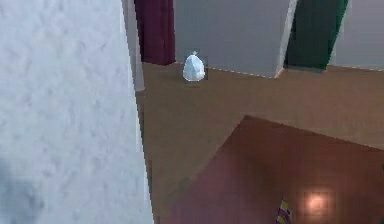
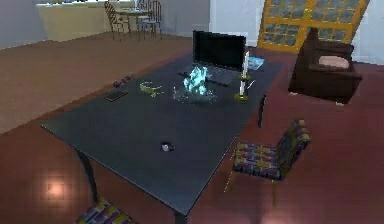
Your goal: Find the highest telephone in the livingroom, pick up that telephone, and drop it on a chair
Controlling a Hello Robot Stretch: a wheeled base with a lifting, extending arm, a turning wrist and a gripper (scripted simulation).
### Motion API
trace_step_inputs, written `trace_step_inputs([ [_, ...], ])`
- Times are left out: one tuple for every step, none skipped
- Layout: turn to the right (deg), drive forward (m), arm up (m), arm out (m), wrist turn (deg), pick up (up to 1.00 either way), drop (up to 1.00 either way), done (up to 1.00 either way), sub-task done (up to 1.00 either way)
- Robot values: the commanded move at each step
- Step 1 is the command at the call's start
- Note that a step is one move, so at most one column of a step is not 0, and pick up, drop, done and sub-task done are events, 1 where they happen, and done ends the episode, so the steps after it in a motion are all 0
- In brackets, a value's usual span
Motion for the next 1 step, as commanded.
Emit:
trace_step_inputs([
  [0.0,0.55,0.00,0.00,0.0,0.00,0.00,0.00,0.00],
])
